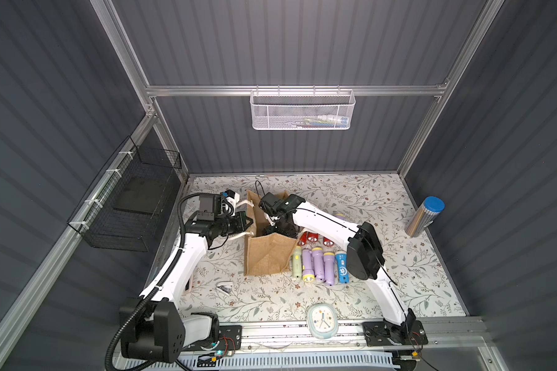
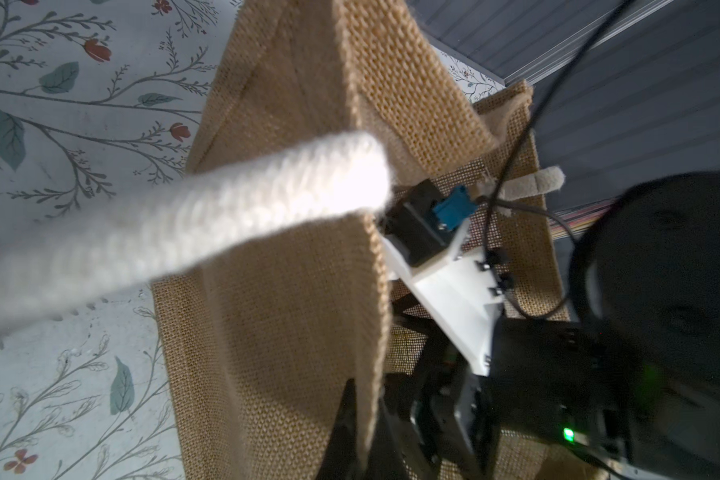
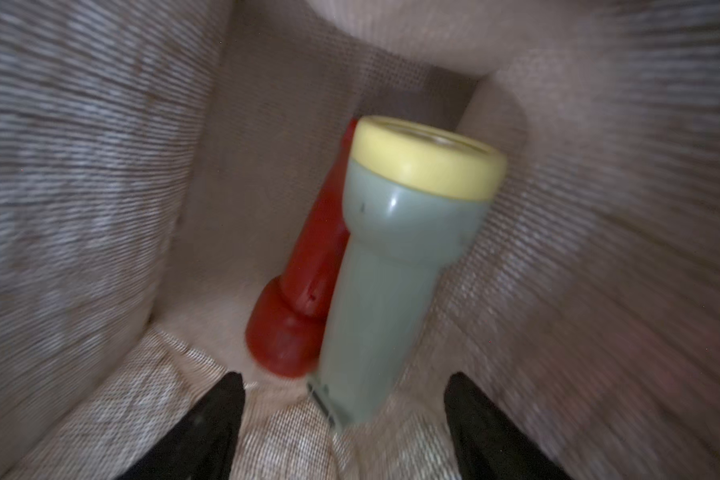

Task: Put the flashlights into the tote bags
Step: Place the flashlight in the canvas bag.

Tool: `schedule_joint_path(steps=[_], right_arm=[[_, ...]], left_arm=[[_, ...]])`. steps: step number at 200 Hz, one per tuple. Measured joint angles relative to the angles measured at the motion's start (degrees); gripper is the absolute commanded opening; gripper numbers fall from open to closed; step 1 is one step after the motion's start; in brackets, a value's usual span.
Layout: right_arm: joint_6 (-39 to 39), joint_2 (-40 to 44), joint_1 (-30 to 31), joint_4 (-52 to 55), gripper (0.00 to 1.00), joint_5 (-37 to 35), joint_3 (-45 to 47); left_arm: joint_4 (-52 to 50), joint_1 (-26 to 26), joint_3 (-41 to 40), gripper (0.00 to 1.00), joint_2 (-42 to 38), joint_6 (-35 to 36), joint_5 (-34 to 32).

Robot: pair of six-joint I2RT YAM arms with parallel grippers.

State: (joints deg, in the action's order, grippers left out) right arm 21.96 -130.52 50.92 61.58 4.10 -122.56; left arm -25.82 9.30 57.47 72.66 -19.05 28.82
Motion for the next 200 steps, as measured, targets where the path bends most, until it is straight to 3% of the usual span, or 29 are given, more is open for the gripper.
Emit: schedule_joint_path(steps=[95, 149, 200], right_arm=[[-1.2, 11.7, -1.1, -1.8, 0.86, 2.0, -2.1], [-1.1, 16.5, -3.2, -6.6, 0.86, 6.3, 2.7], [-1.0, 22.1, -4.0, -11.7, 0.88, 8.5, 9.8]], left_arm=[[-1.0, -0.9, 0.4, 0.0, 0.1, 2.4, -1.2], [-1.9, -1.2, 0.9, 0.0, 1.0, 3.3, -2.4], [-6.5, -2.1, 4.5, 0.07, 2.7, 8.0, -4.0]])
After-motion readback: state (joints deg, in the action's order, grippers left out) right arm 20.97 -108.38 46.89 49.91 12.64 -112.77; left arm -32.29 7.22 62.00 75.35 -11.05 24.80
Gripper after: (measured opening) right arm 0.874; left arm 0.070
